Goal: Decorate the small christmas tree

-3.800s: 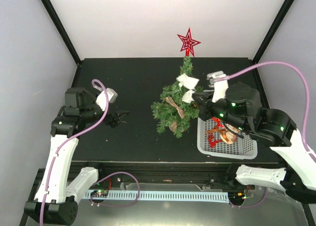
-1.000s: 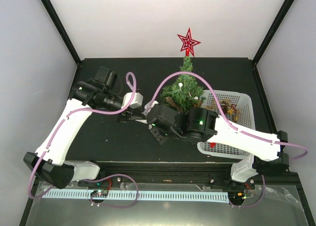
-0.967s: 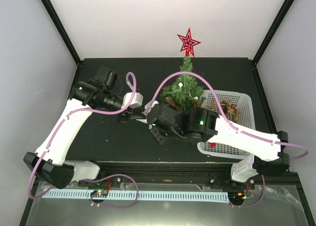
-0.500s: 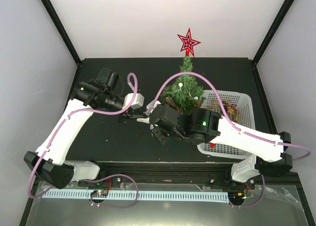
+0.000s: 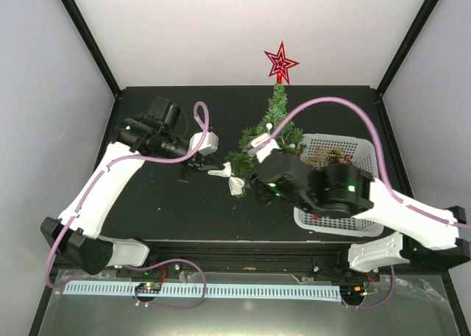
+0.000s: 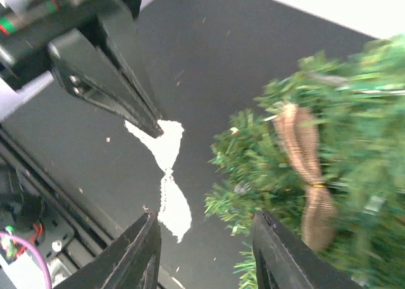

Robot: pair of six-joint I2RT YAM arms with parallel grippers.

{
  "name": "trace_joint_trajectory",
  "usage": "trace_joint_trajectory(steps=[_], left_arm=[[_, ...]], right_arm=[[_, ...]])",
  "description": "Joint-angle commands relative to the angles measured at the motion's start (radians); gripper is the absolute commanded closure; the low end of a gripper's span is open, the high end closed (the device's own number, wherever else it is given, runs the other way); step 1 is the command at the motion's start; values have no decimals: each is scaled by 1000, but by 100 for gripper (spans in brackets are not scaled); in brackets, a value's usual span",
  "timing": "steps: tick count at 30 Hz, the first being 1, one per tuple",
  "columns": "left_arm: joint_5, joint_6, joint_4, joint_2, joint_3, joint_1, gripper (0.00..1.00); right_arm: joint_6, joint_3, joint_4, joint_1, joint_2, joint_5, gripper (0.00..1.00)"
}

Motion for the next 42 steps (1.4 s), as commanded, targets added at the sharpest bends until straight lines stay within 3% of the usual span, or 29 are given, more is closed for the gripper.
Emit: trace_joint_trajectory(steps=[1, 8, 15, 21, 42], left_arm=[[3, -34, 29, 63, 63, -3, 98], [17, -134, 79, 188, 161, 28, 98], [-10, -113, 13, 317, 296, 31, 98], [0, -120, 75, 339, 292, 39, 98], [103, -11, -2, 438, 265, 36, 98]], right_arm=[[38, -31, 64, 4, -130, 162, 58], [58, -90, 94, 5, -264, 260, 55], [68, -123, 90, 4, -277, 274, 55], [42, -125, 108, 5, -277, 284, 55], [52, -137, 112, 4, -277, 297, 55]])
